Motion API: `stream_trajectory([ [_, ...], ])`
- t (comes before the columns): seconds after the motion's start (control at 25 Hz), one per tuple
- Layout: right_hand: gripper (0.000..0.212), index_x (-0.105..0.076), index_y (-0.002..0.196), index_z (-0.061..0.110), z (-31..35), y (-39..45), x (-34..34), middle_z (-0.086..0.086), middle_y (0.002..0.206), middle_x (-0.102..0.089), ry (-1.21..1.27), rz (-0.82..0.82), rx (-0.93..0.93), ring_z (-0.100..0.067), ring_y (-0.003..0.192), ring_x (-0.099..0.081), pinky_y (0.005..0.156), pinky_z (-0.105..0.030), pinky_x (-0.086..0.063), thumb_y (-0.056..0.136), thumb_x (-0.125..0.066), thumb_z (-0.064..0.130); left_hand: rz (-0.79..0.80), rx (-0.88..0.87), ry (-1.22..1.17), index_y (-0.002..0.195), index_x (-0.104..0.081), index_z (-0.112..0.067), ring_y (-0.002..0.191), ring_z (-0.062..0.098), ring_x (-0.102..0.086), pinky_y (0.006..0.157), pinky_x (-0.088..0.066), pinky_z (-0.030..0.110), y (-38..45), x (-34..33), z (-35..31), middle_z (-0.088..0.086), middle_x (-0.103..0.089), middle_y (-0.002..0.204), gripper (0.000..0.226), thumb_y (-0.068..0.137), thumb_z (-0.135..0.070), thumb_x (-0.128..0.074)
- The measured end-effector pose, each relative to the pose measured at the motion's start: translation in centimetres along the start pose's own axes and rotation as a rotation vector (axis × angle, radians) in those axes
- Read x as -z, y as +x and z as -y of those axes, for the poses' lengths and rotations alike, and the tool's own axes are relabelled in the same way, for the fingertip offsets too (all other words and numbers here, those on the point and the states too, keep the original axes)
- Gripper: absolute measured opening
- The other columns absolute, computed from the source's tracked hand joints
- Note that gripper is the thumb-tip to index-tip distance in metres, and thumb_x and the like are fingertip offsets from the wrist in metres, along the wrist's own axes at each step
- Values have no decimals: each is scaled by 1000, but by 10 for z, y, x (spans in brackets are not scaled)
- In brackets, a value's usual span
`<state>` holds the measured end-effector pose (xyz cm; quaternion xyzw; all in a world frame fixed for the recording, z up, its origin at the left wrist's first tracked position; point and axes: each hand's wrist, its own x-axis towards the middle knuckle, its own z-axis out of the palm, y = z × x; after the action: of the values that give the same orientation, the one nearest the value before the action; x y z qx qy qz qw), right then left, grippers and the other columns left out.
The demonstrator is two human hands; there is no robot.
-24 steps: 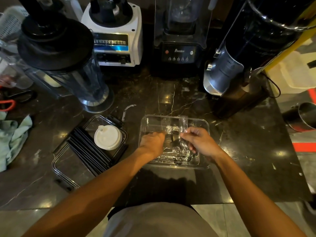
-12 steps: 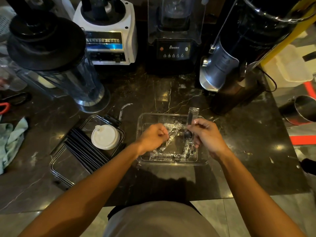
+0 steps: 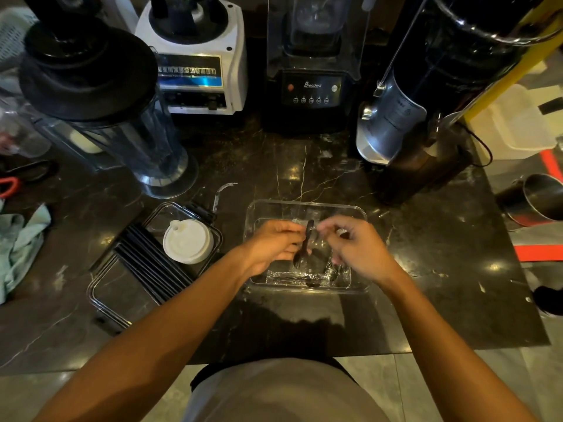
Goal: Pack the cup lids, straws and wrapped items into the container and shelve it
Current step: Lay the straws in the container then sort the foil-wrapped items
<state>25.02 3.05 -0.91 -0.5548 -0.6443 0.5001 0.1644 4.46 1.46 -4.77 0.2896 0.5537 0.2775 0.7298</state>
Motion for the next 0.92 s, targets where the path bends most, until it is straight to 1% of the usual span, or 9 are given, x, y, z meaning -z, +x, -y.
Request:
stream_trajectory([
  [0.12, 14, -74, 96, 14, 4, -1, 0, -8, 74, -65, 177, -83, -64, -10, 47, -54, 50, -32, -53, 103, -62, 12, -61, -34, 55, 118, -72, -9, 106, 28, -73, 102, -57, 43, 3, -1, 4, 15, -77, 111, 21, 98, -11, -67],
  [0.2, 21, -69, 85, 7, 4, -2, 0, -8, 68, -59, 275, -66, -119, -10, 44, -50, 49, -32, -52, 103, -61, 12, -103, -38, 62, 117, -72, -11, 107, 26, -70, 102, -57, 41, 5, -3, 4, 12, -75, 114, 21, 97, -13, -70],
  [0.36, 23, -64, 87, 4, -3, -2, -4, -9, 67, -61, 468, 21, -238, -12, 41, -41, 44, -29, -49, 105, -58, 17, -121, -43, 47, 115, -70, -18, 96, 17, -68, 84, -58, 31, 5, -10, 3, 4, -72, 108, 18, 97, -16, -71],
  [0.48, 22, -67, 88, 6, -5, -3, -6, -10, 69, -63, 530, 37, -293, -12, 42, -42, 44, -28, -50, 104, -60, 18, -103, -38, 33, 121, -69, -15, 92, 19, -71, 85, -61, 33, 3, -12, 4, 11, -74, 111, 23, 98, -14, -69],
  [0.56, 20, -67, 93, 4, -6, -3, -6, -10, 71, -66, 520, 36, -316, -12, 43, -44, 46, -28, -53, 104, -60, 18, -77, -39, 31, 125, -69, -14, 90, 18, -73, 82, -61, 32, 1, -12, 5, 11, -75, 109, 26, 99, -15, -68],
  [0.72, 23, -66, 105, -1, -8, -2, -12, -11, 76, -72, 447, 36, -350, -11, 43, -49, 47, -27, -55, 104, -62, 21, -18, -41, 80, 127, -70, -19, 103, 18, -69, 84, -56, 31, -4, -11, 4, 9, -74, 116, 31, 95, -19, -73],
  [0.84, 25, -69, 101, 2, -15, 0, -12, -10, 73, -67, 289, 72, -331, -9, 42, -49, 45, -26, -54, 103, -63, 26, -14, -8, 145, 131, -66, -14, 106, 15, -69, 80, -52, 22, -7, -10, 4, 7, -73, 119, 42, 91, -9, -76],
  [0.88, 24, -69, 99, 3, -17, 2, -10, -11, 73, -67, 230, 66, -327, -9, 42, -51, 46, -27, -56, 103, -62, 25, -39, -1, 178, 133, -64, -12, 107, 14, -67, 82, -52, 22, -8, -10, 4, 8, -71, 122, 43, 91, -7, -75],
  [0.92, 22, -70, 97, 5, -20, 4, -9, -13, 72, -68, 117, 50, -315, -10, 43, -55, 49, -30, -57, 104, -62, 24, -80, -3, 237, 134, -62, -10, 109, 14, -65, 89, -52, 25, -8, -9, 4, 8, -69, 126, 44, 92, -4, -73],
])
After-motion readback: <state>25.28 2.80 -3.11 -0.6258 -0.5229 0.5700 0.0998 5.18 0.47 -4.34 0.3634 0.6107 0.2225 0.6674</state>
